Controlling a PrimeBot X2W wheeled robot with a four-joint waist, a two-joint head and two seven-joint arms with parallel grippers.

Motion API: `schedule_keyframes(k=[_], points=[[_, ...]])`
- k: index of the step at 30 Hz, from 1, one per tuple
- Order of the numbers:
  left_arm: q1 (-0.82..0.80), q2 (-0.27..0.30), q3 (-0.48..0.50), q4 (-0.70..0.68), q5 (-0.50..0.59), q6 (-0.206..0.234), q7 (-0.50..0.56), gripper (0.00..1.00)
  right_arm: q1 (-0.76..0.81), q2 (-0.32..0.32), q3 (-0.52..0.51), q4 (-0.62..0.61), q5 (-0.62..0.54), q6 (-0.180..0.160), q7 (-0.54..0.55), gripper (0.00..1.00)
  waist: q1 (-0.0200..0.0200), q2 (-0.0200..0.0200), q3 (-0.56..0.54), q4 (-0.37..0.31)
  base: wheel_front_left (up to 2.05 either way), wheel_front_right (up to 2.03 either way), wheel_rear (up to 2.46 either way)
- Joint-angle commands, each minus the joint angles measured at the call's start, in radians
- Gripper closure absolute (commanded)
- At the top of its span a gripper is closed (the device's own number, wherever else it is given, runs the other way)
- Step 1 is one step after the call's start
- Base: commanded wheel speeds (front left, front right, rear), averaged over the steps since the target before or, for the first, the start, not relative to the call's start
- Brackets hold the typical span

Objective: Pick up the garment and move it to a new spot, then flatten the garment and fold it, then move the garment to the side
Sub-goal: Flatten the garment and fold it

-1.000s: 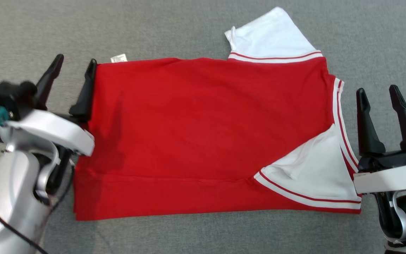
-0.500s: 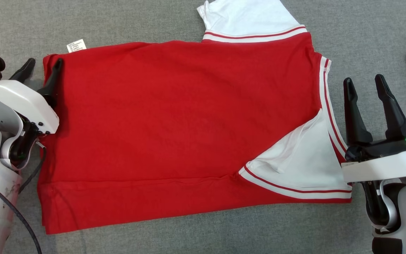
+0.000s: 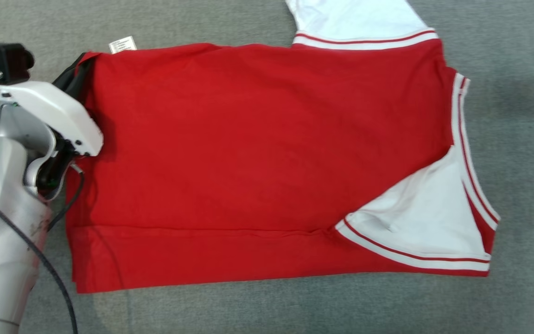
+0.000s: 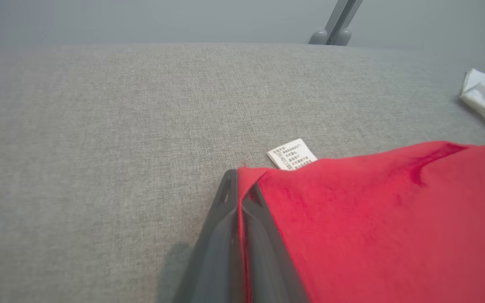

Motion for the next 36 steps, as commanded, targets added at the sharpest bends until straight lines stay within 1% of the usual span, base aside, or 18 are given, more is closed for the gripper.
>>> schedule_keyframes(k=[1,4,10,15,19,20,24,25,26,27,30,36], points=[[-0.033,-0.012,-0.011,0.006,0.009,-0.006,-0.007,1.00,-0.067,-0.030,0.030,0.064,0.015,0.000,0.029,0.00,0.0000,0.0000,0.021,0.039,0.00,0.00,0.00],[-0.066,-0.038,-0.035,0.016,0.012,-0.014,-0.013,1.00,-0.179,-0.071,0.098,0.170,0.036,0.000,0.064,0.00,0.0000,0.0000,0.040,0.079,0.00,0.00,0.00],[-0.125,-0.083,-0.084,0.030,0.010,-0.030,-0.028,1.00,-0.350,-0.123,0.250,0.370,0.074,0.000,0.133,0.00,0.0000,0.0000,0.078,0.152,0.00,0.00,0.00],[-0.163,-0.108,-0.126,0.048,0.002,-0.038,-0.042,1.00,-0.455,-0.139,0.368,0.494,0.117,0.000,0.190,0.00,0.0000,0.0000,0.105,0.193,0.00,0.00,0.00],[-0.180,-0.121,-0.154,0.067,-0.007,-0.036,-0.059,1.00,-0.508,-0.155,0.453,0.561,0.139,0.000,0.220,0.00,0.0000,0.0000,0.113,0.216,0.00,0.00,0.00],[-0.180,-0.121,-0.154,0.067,-0.007,-0.036,-0.059,1.00,-0.508,-0.155,0.453,0.561,0.139,0.000,0.220,0.00,0.0000,0.0000,0.113,0.216,0.00,0.00,0.00],[-0.190,-0.126,-0.181,0.083,-0.020,-0.038,-0.076,1.00,-0.538,-0.174,0.535,0.600,0.172,0.000,0.248,0.00,0.0000,0.0000,0.114,0.225,0.00,0.00,0.00],[-0.193,-0.126,-0.189,0.084,-0.023,-0.038,-0.079,1.00,-0.543,-0.177,0.555,0.603,0.184,0.000,0.252,0.29,0.0000,0.0000,0.115,0.227,0.00,0.00,0.00],[-0.195,-0.126,-0.195,0.085,-0.028,-0.038,-0.082,1.00,-0.548,-0.178,0.571,0.604,0.204,0.000,0.260,0.75,0.0000,0.0000,0.117,0.229,0.00,0.00,0.00],[-0.199,-0.125,-0.201,0.086,-0.033,-0.038,-0.086,1.00,-0.549,-0.182,0.590,0.606,0.221,0.000,0.274,1.00,0.0000,0.0000,0.118,0.230,0.00,0.00,0.00],[-0.209,-0.122,-0.217,0.089,-0.046,-0.038,-0.097,1.00,-0.564,-0.210,0.626,0.601,0.262,0.000,0.272,1.00,0.0000,0.0000,0.121,0.230,0.00,0.00,0.00],[-0.221,-0.106,-0.219,0.088,-0.077,-0.039,-0.127,1.00,-0.599,-0.250,0.653,0.563,0.331,0.000,0.183,1.00,0.0000,0.0000,0.104,0.216,0.00,0.00,0.00]])
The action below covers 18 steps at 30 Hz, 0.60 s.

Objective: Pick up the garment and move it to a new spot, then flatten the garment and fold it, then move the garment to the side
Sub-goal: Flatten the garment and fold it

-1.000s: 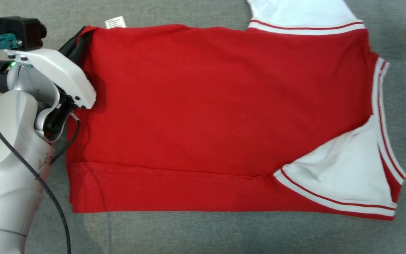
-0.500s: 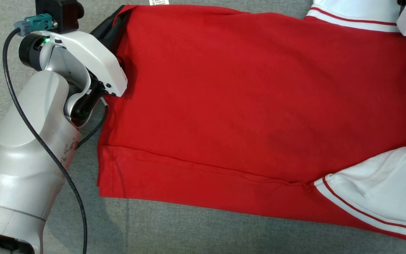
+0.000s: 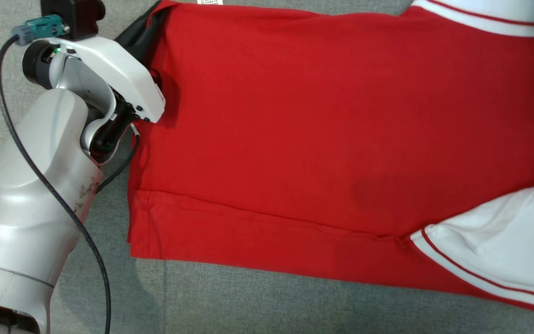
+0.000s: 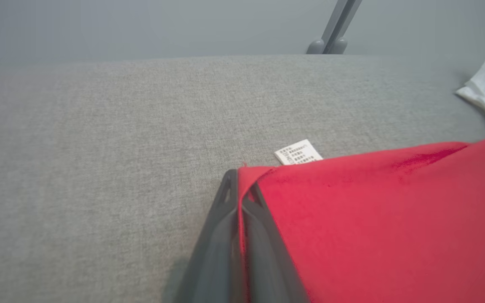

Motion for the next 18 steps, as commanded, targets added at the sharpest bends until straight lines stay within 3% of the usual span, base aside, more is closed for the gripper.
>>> schedule_keyframes(k=[1,14,18], points=[[-0.017,0.012,0.009,0.000,-0.011,-0.001,-0.009,1.00,-0.019,-0.018,0.002,-0.012,0.012,-0.001,-0.021,1.00,0.0000,0.0000,-0.010,-0.006,0.00,0.00,0.00],[0.018,0.047,0.036,-0.073,-0.096,0.000,-0.013,1.00,-0.001,-0.072,0.060,-0.066,0.102,-0.001,-0.105,1.00,0.0000,0.0000,-0.059,-0.036,0.00,0.00,0.00],[0.101,0.064,0.057,-0.150,-0.137,0.001,-0.027,1.00,0.069,-0.110,0.072,-0.160,0.147,-0.001,-0.142,1.00,0.0000,0.0000,-0.080,-0.046,0.00,0.00,0.00]])
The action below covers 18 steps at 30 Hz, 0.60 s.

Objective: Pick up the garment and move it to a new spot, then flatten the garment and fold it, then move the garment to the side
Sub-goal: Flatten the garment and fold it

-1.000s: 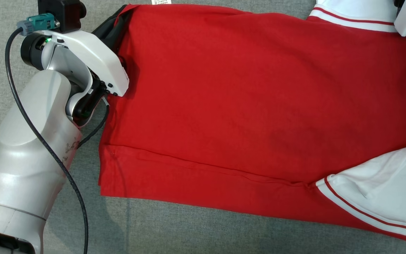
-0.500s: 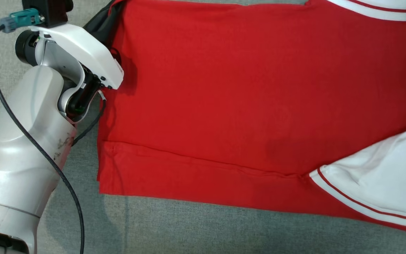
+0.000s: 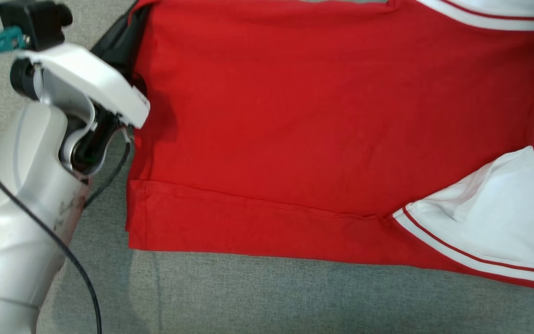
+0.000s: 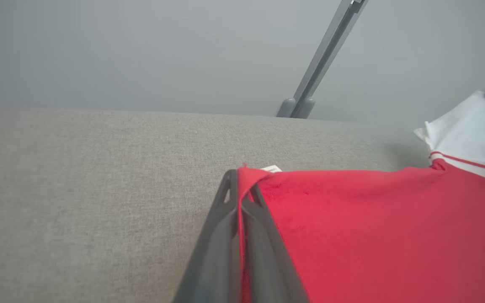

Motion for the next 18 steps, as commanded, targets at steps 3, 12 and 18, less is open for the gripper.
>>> schedule_keyframes(k=[3,12,18], points=[[0.095,0.041,0.025,-0.070,-0.036,0.012,-0.006,1.00,0.093,-0.054,-0.004,-0.096,0.007,-0.001,-0.032,1.00,0.0000,0.0000,-0.026,-0.018,0.00,0.00,0.00],[0.357,0.142,0.104,-0.316,-0.125,0.087,-0.008,1.00,0.413,-0.083,-0.127,-0.401,0.033,0.000,-0.028,1.00,0.0000,0.0000,-0.074,-0.077,0.00,0.00,0.00],[0.556,0.205,0.163,-0.520,-0.196,0.158,0.002,1.00,0.720,-0.031,-0.301,-0.611,0.008,0.000,0.030,1.00,0.0000,0.0000,-0.110,-0.103,0.00,0.00,0.00]])
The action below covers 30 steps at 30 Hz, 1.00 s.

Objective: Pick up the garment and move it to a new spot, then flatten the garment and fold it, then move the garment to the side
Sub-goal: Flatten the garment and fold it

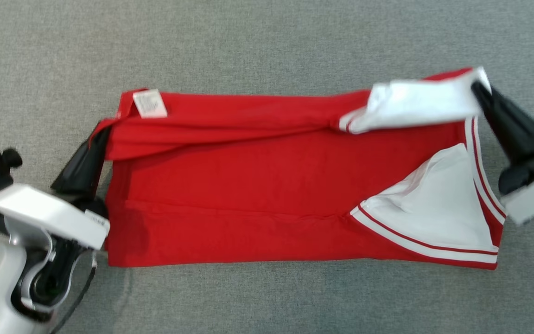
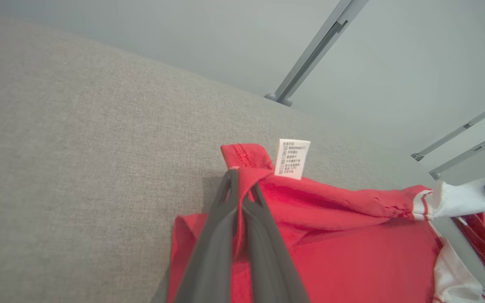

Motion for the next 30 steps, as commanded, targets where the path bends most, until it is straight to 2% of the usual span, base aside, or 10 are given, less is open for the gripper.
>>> schedule_keyframes(k=[1,6,11,12,13,14,18,24,28,30], points=[[0.015,0.007,0.010,-0.008,-0.008,0.009,-0.004,1.00,0.031,0.011,-0.019,-0.013,-0.006,0.000,0.007,1.00,0.0000,0.0000,-0.007,-0.006,0.00,0.00,0.00],[0.126,0.011,0.027,-0.065,-0.046,0.047,-0.007,1.00,0.271,0.137,-0.175,-0.134,-0.056,0.000,0.073,1.00,0.0000,0.0000,-0.017,-0.011,0.00,0.00,0.00],[0.170,-0.002,0.017,-0.049,-0.071,0.056,0.006,1.00,0.381,0.255,-0.255,-0.178,-0.124,0.000,0.132,1.00,0.0000,0.0000,-0.016,-0.017,0.00,0.00,0.00],[0.173,-0.006,0.012,-0.042,-0.073,0.056,0.009,0.83,0.389,0.271,-0.265,-0.178,-0.137,0.000,0.138,0.79,0.0000,0.0000,-0.016,-0.017,0.00,0.00,0.00],[0.174,-0.009,0.011,-0.034,-0.070,0.058,0.003,0.75,0.395,0.290,-0.276,-0.177,-0.147,0.000,0.140,0.40,0.0000,0.0000,-0.016,-0.017,0.00,0.00,0.00],[0.171,-0.013,0.010,-0.027,-0.063,0.063,-0.003,0.00,0.400,0.306,-0.286,-0.174,-0.160,0.000,0.142,0.00,0.0000,0.0000,-0.017,-0.016,0.00,0.00,0.00],[0.154,-0.024,0.013,-0.021,0.009,0.092,-0.075,0.00,0.405,0.367,-0.329,-0.177,-0.206,0.000,0.098,0.00,0.0000,0.0000,-0.025,-0.014,0.00,0.00,0.00],[0.121,-0.036,0.019,-0.063,0.199,0.190,-0.218,0.00,0.378,0.449,-0.403,-0.189,-0.303,0.000,-0.037,0.00,0.0000,0.0000,-0.055,-0.013,0.00,0.00,0.00],[0.101,-0.065,0.040,-0.105,0.316,0.229,-0.247,0.00,0.354,0.477,-0.434,-0.177,-0.403,0.000,-0.108,0.00,0.0000,0.0000,-0.080,-0.011,0.00,0.00,0.00],[0.092,-0.083,0.060,-0.127,0.372,0.232,-0.251,0.00,0.342,0.477,-0.438,-0.169,-0.448,0.000,-0.133,0.00,0.0000,0.0000,-0.091,-0.009,0.00,0.00,0.00]])
